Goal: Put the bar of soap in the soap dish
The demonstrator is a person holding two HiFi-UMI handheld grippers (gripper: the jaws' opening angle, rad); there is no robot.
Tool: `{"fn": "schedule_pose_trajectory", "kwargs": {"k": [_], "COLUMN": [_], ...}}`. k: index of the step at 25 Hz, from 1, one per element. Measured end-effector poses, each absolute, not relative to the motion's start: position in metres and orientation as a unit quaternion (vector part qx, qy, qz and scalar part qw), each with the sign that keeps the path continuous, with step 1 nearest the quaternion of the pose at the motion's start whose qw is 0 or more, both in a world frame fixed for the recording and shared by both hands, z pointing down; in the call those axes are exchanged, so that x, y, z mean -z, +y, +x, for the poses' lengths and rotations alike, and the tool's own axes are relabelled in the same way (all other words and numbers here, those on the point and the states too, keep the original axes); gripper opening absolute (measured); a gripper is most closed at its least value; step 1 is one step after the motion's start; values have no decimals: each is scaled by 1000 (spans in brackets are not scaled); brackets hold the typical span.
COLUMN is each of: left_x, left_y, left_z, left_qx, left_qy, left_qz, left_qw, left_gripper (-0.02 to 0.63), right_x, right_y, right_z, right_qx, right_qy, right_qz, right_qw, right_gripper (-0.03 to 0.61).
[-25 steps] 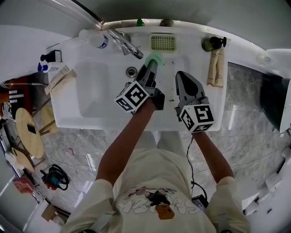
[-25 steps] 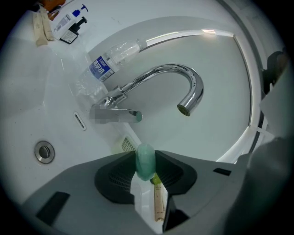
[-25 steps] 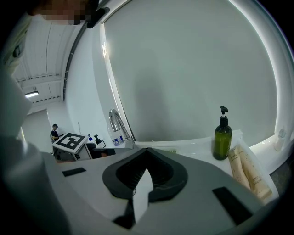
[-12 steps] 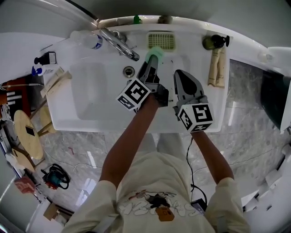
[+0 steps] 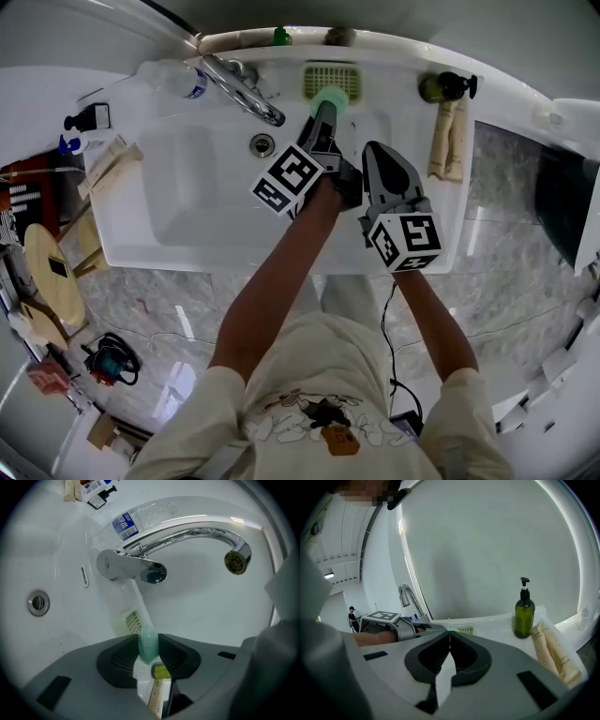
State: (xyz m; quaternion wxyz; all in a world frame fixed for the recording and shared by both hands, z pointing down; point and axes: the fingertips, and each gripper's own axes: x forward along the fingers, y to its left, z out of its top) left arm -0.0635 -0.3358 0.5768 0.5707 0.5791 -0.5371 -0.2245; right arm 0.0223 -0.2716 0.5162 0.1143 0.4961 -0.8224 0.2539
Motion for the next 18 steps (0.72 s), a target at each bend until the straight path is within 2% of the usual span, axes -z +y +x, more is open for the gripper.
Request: {"fn": "schedule_pose_trajectory", "kwargs": {"k": [18], "left_x": [-590], "left_y": [-350], "left_z": [-52], "left_qx": [237], "left_qy": [-539], "left_qz": [532], "left_qw": [608], "left_gripper": [129], "right_x": [-513], "right_y": [-284], "right_z": [37], "right_qx": [-248], "right_qy": [-818], "right_qz": [507], "right_qw": [108], "right_gripper": [8]}}
